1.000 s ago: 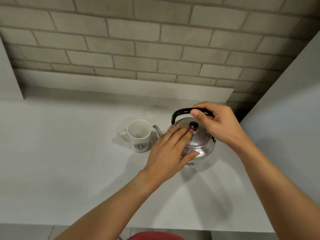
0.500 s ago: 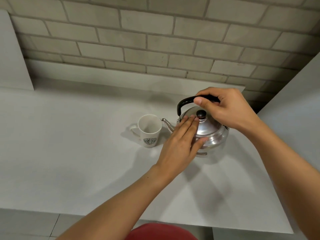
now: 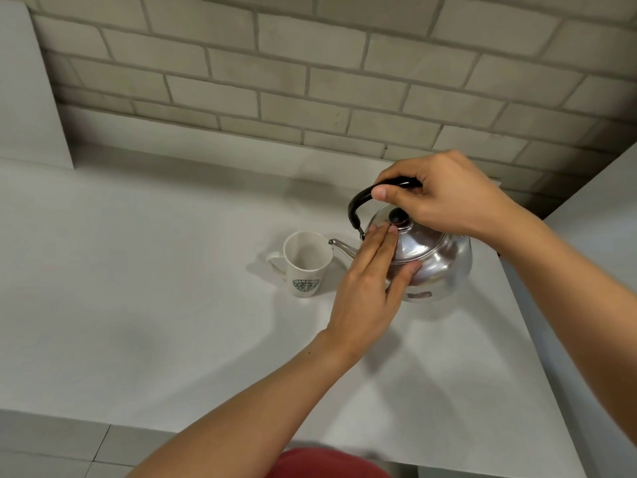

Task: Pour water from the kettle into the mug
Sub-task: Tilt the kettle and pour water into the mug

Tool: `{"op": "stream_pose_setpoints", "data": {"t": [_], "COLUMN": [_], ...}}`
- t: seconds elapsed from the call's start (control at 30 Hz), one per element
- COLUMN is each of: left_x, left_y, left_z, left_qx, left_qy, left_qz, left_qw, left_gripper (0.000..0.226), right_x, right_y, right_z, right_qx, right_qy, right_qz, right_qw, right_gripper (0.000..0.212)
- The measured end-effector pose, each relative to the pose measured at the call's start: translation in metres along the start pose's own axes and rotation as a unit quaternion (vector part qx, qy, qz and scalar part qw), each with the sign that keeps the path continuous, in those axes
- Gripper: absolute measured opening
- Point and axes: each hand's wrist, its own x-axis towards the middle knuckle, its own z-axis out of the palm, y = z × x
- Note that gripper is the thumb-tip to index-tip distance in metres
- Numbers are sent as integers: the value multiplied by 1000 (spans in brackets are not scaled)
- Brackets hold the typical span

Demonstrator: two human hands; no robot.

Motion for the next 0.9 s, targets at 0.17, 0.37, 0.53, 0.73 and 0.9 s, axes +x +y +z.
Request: {"op": "stream_pose_setpoints", "data": {"t": [0.17, 0.37, 0.53, 0.73, 0.9], "left_x": [-1, -2, 1, 4, 5], "left_y": [-6, -7, -5, 1, 6], "left_z": [5, 8, 10, 12, 12], "left_qx": [-33, -68, -84, -110, -129], "left_qy": [9, 26, 47, 61, 69], "left_qz": [-24, -33, -25, -16, -8], "left_qw": [999, 997, 995, 992, 989], "left_gripper": [59, 60, 58, 56, 55], "right_x": [7, 15, 20, 23, 25], "right_y": [-9, -19, -25, -31, -33], "right_z": [0, -2, -9, -15, -19], "right_qx": [-27, -56, -72, -88, -99], "right_qy": [-22, -57, -79, -86, -93], "right_qz": [-24, -32, -44, -50, -48], "right_qw": [999, 996, 993, 991, 990], "right_gripper": [31, 29, 30, 31, 31]}}
